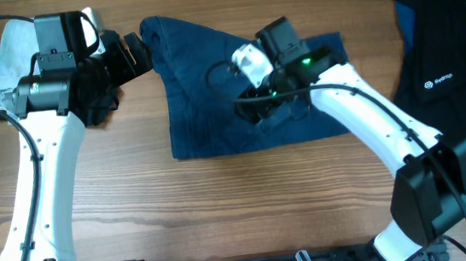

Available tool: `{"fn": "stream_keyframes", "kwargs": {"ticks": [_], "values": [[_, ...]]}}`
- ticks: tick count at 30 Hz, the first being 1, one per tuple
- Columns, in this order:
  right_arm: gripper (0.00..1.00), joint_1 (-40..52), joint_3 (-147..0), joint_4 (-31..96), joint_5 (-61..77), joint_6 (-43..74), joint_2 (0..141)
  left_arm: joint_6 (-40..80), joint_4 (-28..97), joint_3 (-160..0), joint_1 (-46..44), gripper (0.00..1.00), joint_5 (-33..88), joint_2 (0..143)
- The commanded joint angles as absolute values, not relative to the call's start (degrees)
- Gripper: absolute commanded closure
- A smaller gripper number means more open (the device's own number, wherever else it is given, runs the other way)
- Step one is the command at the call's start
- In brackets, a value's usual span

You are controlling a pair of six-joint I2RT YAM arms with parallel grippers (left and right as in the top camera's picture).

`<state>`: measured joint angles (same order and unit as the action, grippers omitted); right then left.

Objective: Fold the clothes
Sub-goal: 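Drag the navy shirt to table center with the right gripper and release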

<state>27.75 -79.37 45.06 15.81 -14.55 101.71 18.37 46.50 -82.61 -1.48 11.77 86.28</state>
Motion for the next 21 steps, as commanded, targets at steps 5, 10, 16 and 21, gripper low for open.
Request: {"fn": "stream_keyframes", "kwargs": {"ticks": [5,10,16,21], "values": [[0.15,34.7,-77.8,46.6,9.8,-18.0,106.3,18.3,46.4,-82.5,-1.2,0.00,11.2,85.3],[0.17,37.7,-77.8,45.3,2.4,-17.4,110.7,18.3,46.5,-82.5,-1.2,0.00,10.9,85.3],[0.18,38.5,-77.8,39.9,-1.8,-14.8,113.9,18.3,47.0,-82.5,-1.2,0.00,10.8,85.3],[0.25,38.9,-77.8,38.2,-2.8,-14.3,115.4,18.3,47.0,-82.5,-1.2,0.00,10.8,85.3]]}}
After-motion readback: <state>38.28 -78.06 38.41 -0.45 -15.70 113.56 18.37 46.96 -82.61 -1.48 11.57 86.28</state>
